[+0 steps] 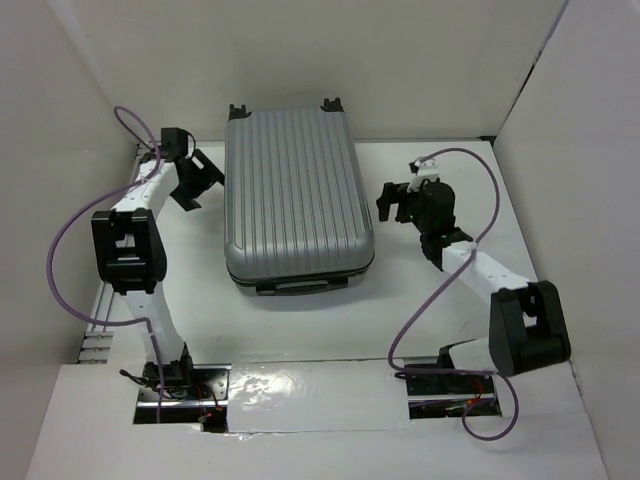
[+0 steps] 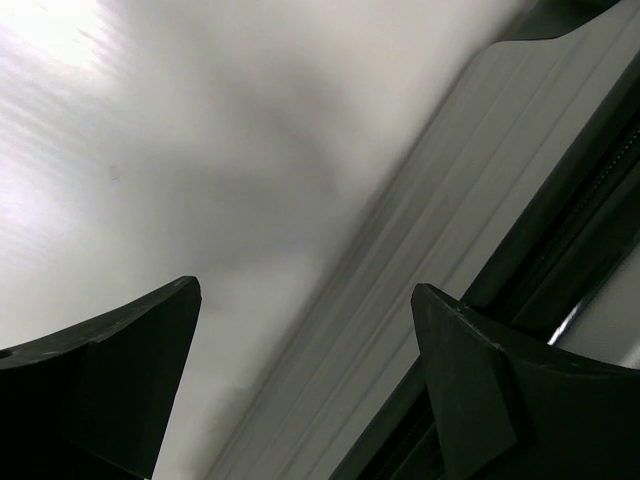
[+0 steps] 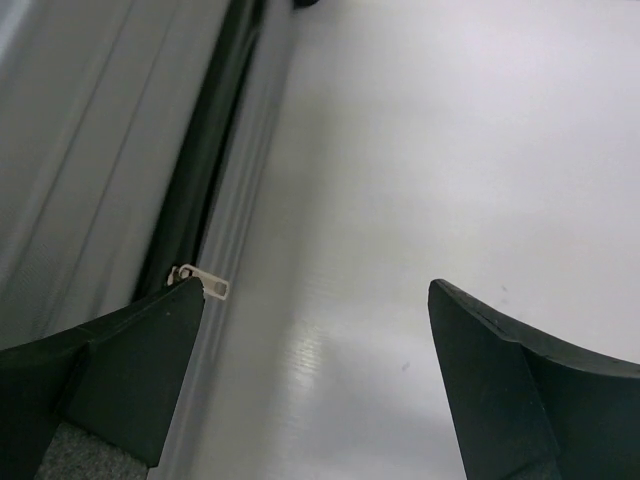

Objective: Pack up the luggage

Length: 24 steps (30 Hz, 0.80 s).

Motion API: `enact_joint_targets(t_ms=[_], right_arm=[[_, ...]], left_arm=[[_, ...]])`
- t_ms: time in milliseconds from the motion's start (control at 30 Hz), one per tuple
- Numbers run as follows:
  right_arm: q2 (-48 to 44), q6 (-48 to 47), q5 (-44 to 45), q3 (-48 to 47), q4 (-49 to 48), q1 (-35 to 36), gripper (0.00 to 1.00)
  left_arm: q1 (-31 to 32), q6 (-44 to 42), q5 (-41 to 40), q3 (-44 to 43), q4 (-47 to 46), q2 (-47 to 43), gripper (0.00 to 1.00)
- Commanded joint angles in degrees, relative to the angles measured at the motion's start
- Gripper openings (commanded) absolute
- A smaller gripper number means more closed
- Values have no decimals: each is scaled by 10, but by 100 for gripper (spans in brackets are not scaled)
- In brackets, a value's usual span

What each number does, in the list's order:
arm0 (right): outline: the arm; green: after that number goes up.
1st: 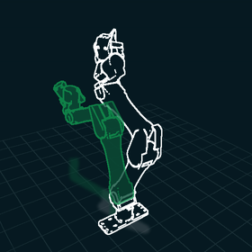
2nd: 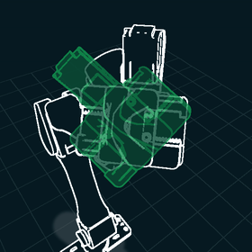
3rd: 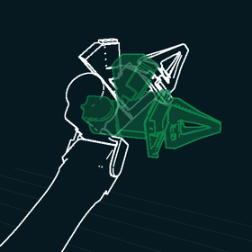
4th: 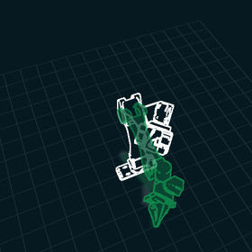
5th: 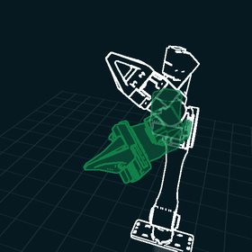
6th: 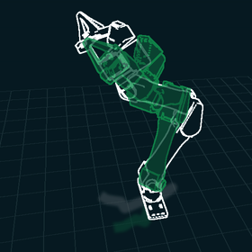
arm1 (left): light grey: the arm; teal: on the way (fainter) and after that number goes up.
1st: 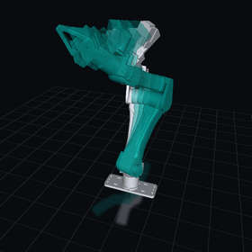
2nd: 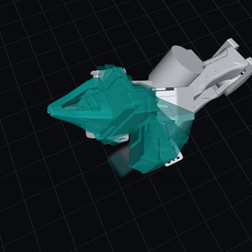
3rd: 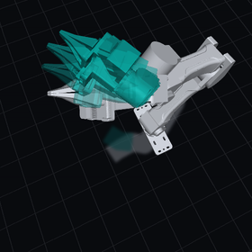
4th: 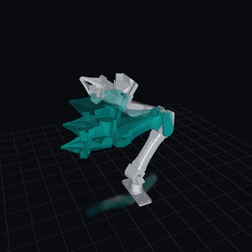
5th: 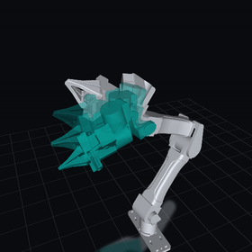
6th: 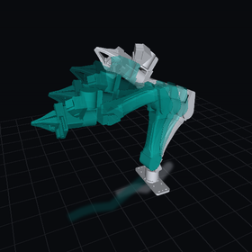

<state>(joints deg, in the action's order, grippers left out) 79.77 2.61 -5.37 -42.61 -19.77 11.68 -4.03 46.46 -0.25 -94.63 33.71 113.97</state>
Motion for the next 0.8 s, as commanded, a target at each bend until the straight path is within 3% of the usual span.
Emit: enact_joint_targets(t_ms=[0, 200, 300, 433, 567, 767], right_arm=[[-86, 102, 97, -4, 31, -7, 100], [-165, 187, 95, 5, 161, -48, 100], [-238, 192, 108, 59, 161, -48, 100], [-328, 191, 146, 104, 210, -48, 100], [-353, 197, 138, 95, 285, -37, 100], [-347, 208, 127, 89, 350, -25, 98]], left_arm=[[-26, -19, 22, -2, 33, -81, 100], [-44, -24, 24, 120, 51, -253, 100], [-13, -13, 33, 206, 84, -362, 100], [43, 34, -33, 300, 134, -498, 100], [101, 64, -25, 342, 226, -629, 95], [138, 78, 42, 403, 269, -730, 90]])
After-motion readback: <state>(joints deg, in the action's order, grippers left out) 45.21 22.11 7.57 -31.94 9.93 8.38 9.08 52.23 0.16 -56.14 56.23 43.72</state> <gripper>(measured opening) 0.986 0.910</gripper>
